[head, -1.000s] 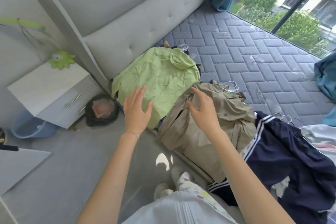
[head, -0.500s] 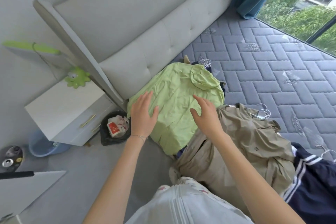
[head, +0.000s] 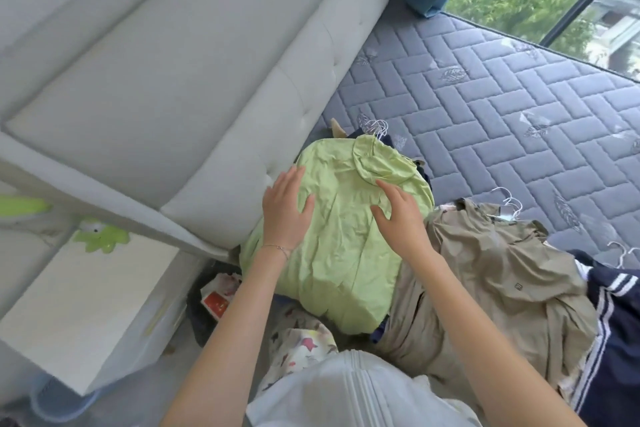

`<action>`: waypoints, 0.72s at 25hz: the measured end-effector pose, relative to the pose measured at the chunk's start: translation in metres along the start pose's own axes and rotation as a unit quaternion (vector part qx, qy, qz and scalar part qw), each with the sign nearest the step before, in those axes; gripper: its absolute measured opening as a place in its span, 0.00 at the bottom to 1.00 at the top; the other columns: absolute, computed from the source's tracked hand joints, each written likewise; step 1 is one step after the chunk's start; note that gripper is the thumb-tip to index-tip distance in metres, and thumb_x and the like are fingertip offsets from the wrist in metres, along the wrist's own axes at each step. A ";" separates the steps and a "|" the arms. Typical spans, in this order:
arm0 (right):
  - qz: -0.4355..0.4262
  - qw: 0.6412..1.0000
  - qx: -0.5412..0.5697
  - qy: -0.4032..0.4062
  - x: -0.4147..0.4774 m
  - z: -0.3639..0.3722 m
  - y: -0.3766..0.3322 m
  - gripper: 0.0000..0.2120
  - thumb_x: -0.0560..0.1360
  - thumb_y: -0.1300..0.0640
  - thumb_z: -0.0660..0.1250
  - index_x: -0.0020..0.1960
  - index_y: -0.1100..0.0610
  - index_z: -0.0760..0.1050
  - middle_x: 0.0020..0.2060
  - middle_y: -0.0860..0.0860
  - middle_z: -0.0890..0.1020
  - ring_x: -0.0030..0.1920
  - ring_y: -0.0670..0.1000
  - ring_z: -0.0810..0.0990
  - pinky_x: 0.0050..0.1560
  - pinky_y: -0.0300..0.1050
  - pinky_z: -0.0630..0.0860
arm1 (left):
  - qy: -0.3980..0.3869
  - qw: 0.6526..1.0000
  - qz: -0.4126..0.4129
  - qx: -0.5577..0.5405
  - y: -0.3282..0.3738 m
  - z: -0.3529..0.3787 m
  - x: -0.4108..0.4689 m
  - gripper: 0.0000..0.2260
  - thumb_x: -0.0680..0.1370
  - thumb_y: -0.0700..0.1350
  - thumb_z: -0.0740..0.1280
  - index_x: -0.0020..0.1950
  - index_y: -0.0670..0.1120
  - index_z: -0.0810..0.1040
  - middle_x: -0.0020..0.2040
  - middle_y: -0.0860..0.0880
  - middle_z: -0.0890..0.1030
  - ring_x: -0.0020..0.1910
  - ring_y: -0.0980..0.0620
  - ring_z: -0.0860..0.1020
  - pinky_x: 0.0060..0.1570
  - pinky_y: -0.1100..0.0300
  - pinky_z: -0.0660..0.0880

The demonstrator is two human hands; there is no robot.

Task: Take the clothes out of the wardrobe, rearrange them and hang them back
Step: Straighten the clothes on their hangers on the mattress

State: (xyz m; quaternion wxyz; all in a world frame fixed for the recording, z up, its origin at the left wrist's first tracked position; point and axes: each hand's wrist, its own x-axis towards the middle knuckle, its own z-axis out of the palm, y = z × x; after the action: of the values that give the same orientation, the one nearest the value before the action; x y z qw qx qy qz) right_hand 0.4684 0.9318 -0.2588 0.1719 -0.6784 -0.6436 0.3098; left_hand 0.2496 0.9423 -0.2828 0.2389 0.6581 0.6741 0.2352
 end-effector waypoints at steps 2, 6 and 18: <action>0.030 0.999 0.004 0.019 0.022 0.013 -0.008 0.25 0.79 0.57 0.63 0.75 0.53 0.63 0.72 0.51 0.69 0.72 0.54 0.64 0.71 0.53 0.62 | -0.029 0.999 0.021 0.004 -0.013 0.000 0.038 0.24 0.81 0.48 0.62 0.76 0.48 0.63 0.76 0.49 0.64 0.76 0.50 0.59 0.74 0.45 0.53; 0.080 0.996 -0.001 0.037 0.060 0.027 -0.005 0.25 0.79 0.57 0.63 0.75 0.54 0.63 0.72 0.52 0.69 0.72 0.54 0.64 0.72 0.52 0.62 | -0.082 0.995 0.057 0.011 -0.025 0.020 0.103 0.24 0.80 0.47 0.62 0.76 0.47 0.63 0.76 0.49 0.64 0.76 0.49 0.60 0.73 0.46 0.56; 0.184 0.979 0.006 0.083 0.240 0.109 0.162 0.25 0.78 0.58 0.64 0.74 0.55 0.66 0.70 0.53 0.71 0.71 0.55 0.66 0.71 0.55 0.63 | -0.179 0.980 0.065 0.048 -0.098 0.240 0.276 0.24 0.80 0.50 0.62 0.76 0.48 0.63 0.75 0.50 0.65 0.75 0.50 0.60 0.74 0.45 0.52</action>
State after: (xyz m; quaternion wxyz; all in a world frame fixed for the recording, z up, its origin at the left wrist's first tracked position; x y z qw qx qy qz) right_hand 0.5177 1.1306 -0.4906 0.1692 -0.8072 -0.4896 0.2829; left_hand 0.3198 1.2167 -0.5339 0.3082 0.7426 0.5868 0.0957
